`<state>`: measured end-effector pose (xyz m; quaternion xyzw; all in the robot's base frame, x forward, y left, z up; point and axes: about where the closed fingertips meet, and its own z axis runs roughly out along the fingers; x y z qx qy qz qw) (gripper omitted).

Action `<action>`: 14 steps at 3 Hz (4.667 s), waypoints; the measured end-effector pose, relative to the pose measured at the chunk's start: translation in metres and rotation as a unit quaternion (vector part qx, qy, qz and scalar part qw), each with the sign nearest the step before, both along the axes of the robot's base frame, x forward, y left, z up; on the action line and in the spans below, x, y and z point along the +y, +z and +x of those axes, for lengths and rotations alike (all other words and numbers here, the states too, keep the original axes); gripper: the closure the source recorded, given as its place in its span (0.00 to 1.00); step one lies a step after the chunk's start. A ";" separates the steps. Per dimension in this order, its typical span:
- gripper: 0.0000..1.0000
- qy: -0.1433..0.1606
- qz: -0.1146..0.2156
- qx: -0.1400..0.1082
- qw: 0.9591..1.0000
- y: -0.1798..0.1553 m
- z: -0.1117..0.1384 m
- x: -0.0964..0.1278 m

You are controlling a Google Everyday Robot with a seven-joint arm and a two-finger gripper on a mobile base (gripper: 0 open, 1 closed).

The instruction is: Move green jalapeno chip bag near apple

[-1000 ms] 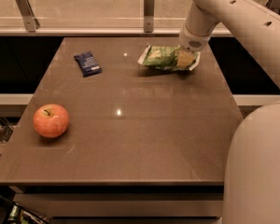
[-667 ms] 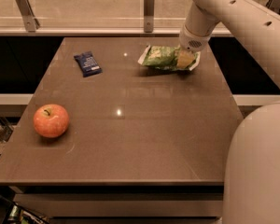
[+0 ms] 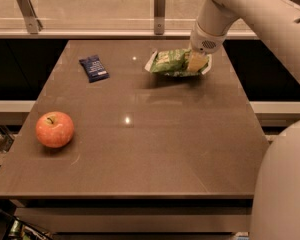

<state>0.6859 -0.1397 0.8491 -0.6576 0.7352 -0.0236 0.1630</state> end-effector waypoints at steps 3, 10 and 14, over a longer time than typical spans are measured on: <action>1.00 0.011 -0.011 -0.016 1.000 0.036 -0.053 0.031; 1.00 0.038 0.024 -0.057 0.997 0.031 -0.192 0.117; 0.83 0.048 0.039 -0.030 0.998 0.008 -0.212 0.163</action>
Offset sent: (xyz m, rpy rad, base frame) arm -0.0550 0.0307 0.0444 -0.0205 -0.0378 0.0324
